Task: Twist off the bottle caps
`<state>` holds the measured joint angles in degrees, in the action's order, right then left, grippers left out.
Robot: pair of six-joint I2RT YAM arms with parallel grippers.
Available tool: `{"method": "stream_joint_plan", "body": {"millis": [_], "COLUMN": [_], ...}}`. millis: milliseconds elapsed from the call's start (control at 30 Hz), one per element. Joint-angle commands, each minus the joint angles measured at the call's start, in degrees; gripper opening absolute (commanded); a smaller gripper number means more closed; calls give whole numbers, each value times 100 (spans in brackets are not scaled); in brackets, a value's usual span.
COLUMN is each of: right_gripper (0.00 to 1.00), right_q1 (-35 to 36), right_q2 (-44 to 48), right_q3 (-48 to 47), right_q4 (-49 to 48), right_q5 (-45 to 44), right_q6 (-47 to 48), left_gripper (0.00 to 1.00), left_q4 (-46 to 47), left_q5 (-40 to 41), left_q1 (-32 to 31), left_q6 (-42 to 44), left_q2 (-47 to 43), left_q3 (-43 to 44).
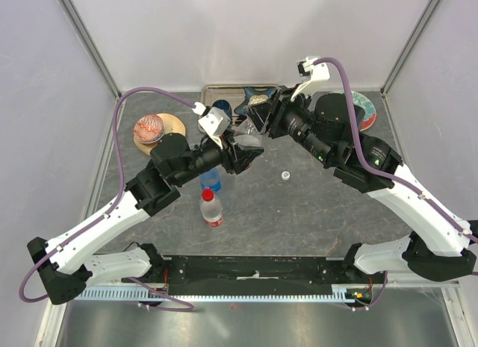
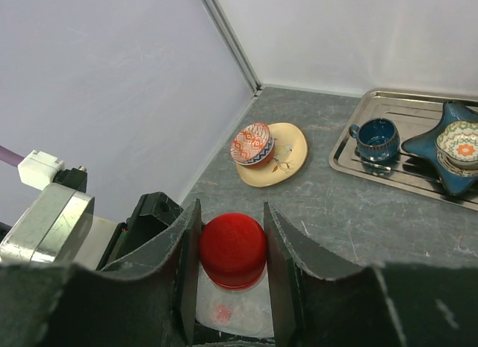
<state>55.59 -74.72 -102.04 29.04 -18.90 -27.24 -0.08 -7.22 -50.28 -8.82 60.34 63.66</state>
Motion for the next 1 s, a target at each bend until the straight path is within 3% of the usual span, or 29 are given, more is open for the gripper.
{"method": "stream_joint_plan", "body": {"millis": [0, 100, 167, 200, 300, 333, 400, 433, 467, 600, 800, 967], "right_gripper": [0, 0, 0, 0, 0, 0, 0, 0, 0, 0, 0, 0], "right_q1": [-31, -31, -40, -40, -40, -40, -40, -40, -48, -40, -31, -40], "right_q2": [54, 89, 115, 176, 317, 361, 641, 825, 1114, 1135, 1179, 1231], "right_q3": [-62, -175, -325, -378, -501, -484, -178, 94, 549, 580, 659, 677], "right_q4": [40, 189, 348, 409, 568, 507, 288, -322, -581, -671, -1022, -1189], "right_q5": [306, 885, 1386, 1658, 2695, 3359, 4319, 5072, 5263, 6098, 7073, 7171], "right_q6": [184, 500, 832, 931, 1344, 1432, 1712, 1688, 1626, 1556, 1415, 1416], "left_gripper": [56, 57, 59, 59, 60, 60, 60, 60, 60, 60, 59, 58], "left_q4": [218, 184, 43, -149, -11, 434, 1015, 1654, 1947, 3398, 3831, 4059], "left_q5": [46, -269, -1426, -2710, -4414, -5159, -5804, -5938, -6062, -6475, -6529, -6546], "left_q1": [-26, -8, 140, 228, 414, 414, 414, 423, 414, 414, 414, 423], "left_q6": [170, 39, -93, -320, -1013, -1234, -2039, -2297, -2778, -3889, -4251, -4400], "left_q2": [-83, -206, -215, -189, -22, -4, -31, -48, -83, 4, 197, 364], "left_q3": [68, 190, 401, 645, 963, 973, 842, 780, 719, 507, 569, 542]}}
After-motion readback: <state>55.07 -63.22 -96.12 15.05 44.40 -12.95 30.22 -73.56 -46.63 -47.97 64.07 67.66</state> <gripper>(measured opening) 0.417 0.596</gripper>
